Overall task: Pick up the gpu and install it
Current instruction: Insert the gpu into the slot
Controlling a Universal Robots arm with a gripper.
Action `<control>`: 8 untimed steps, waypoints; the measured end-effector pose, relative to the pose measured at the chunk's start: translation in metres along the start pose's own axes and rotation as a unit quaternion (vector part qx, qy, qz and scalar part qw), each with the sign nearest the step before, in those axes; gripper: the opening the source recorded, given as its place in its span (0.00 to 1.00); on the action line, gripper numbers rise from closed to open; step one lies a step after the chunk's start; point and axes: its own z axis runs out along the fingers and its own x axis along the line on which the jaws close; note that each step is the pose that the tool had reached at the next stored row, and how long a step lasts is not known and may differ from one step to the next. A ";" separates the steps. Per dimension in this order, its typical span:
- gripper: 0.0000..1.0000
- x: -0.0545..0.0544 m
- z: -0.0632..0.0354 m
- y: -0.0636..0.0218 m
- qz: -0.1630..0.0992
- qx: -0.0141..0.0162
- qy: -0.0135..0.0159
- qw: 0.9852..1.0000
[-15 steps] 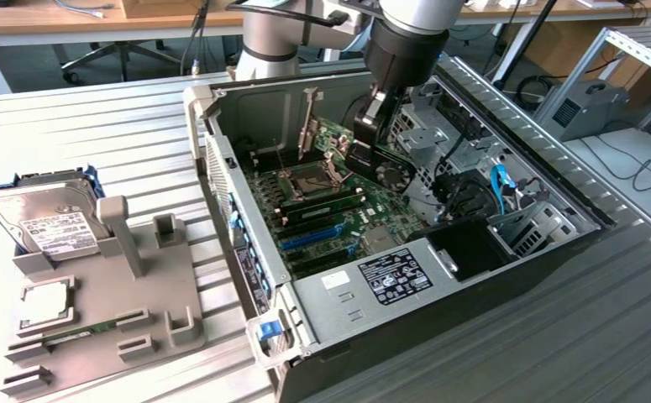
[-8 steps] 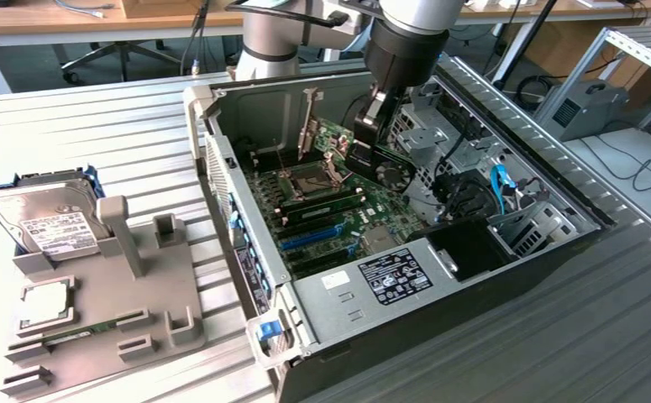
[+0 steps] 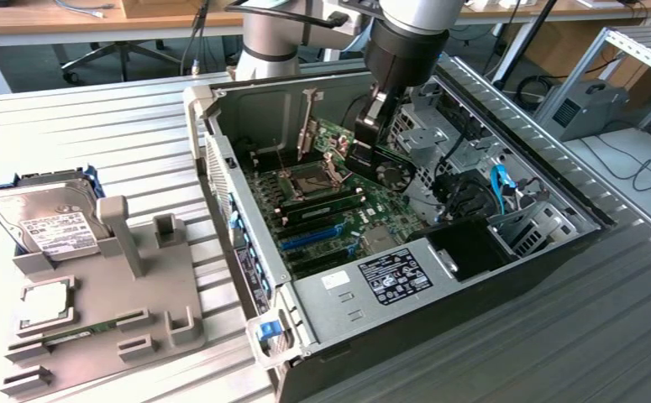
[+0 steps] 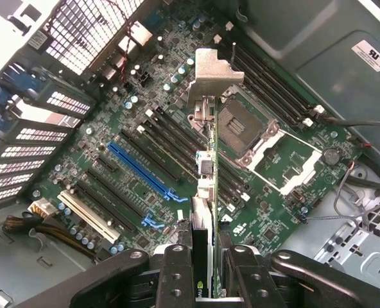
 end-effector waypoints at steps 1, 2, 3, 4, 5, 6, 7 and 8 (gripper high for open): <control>0.26 0.000 0.0000 0.0000 -0.001 0.000 0.000 1.000; 0.26 0.000 0.0000 0.0000 -0.001 0.000 0.000 1.000; 0.26 0.000 0.0000 0.0000 -0.002 0.000 0.000 1.000; 0.26 0.000 0.0000 0.0000 -0.003 0.000 0.000 1.000; 0.26 0.000 0.0000 0.0000 -0.003 0.000 0.000 1.000; 0.26 0.000 0.0000 0.0000 -0.004 0.000 0.000 1.000; 0.26 0.000 0.0000 0.0000 -0.005 0.000 0.000 1.000; 0.26 0.000 0.0000 0.0000 -0.005 0.000 0.000 1.000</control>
